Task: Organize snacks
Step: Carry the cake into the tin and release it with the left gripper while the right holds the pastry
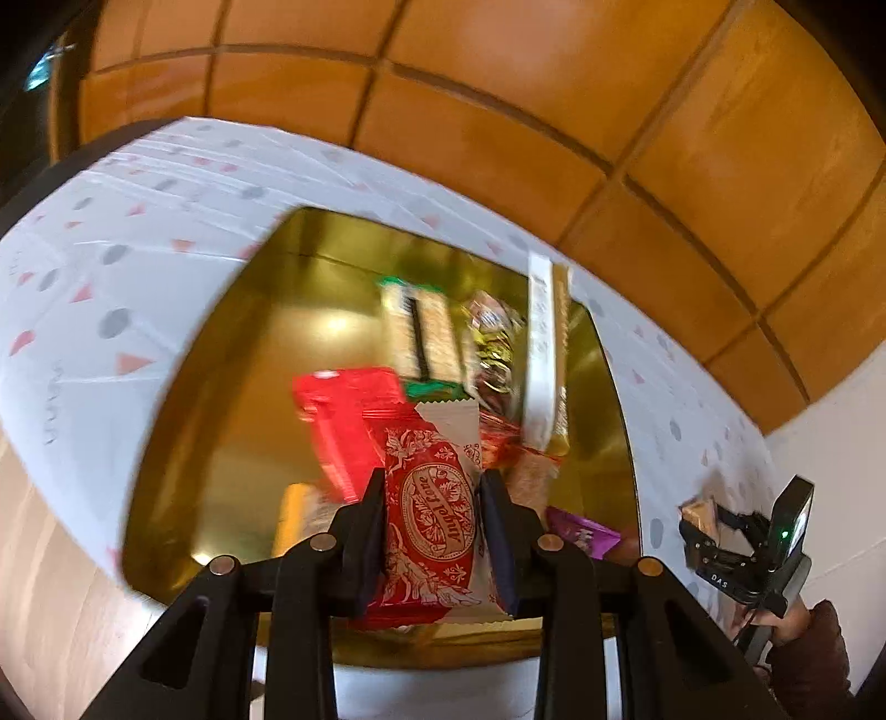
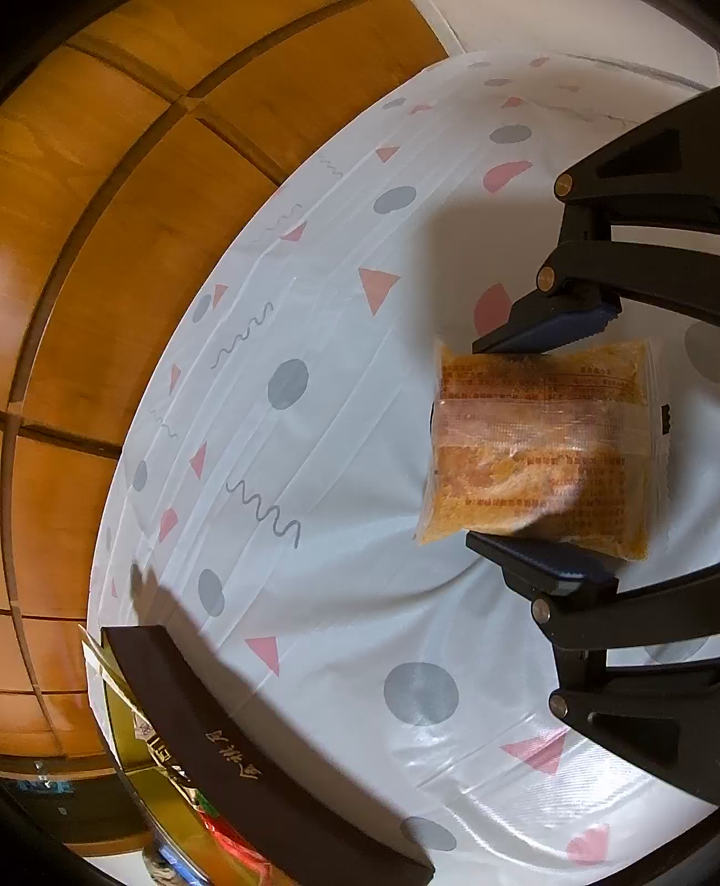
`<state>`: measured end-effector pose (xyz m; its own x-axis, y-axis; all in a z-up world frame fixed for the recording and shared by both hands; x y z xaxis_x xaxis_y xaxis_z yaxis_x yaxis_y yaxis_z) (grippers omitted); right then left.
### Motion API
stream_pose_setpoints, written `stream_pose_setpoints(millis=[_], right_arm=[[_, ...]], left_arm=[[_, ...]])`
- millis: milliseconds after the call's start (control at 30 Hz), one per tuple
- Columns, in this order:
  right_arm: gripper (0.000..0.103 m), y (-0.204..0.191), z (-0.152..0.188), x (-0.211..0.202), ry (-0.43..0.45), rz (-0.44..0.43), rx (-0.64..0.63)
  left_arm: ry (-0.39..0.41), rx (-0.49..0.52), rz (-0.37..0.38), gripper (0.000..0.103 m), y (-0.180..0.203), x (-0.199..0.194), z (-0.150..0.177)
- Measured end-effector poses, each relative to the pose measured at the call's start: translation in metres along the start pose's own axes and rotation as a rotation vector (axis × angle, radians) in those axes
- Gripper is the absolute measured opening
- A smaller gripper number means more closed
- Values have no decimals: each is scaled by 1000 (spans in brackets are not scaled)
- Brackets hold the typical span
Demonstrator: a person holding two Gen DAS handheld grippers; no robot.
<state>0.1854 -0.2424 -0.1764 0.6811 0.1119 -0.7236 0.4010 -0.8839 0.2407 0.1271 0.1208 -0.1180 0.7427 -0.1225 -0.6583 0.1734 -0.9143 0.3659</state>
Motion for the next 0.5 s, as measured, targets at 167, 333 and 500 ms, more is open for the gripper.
stream_pose_setpoints(millis=[167,333,500], right_arm=[[61,-1,-1,-1,1,9,-17],[61,-1,-1,-2,1,15,-29],[61,-2,-1,-2,3,17,-36]], left_arm=[[-82,73,14,32,25,42,2],[-123,135,-118,32,3,85,-1],[-101,151,-180,32,-10,90,-9]])
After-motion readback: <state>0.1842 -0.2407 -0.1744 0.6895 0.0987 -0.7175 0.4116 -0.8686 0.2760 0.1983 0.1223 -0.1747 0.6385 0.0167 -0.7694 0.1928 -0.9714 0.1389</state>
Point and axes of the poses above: each gripper's, at about its wrist camera, not at the fingertips, and x roughly the way its jaws point, y to its right, z to its underside, the point moved 10 cm from there along x, roughly the way its jaws point, and after that the axes turned 15 degrees about y, right-handed, at the moved point
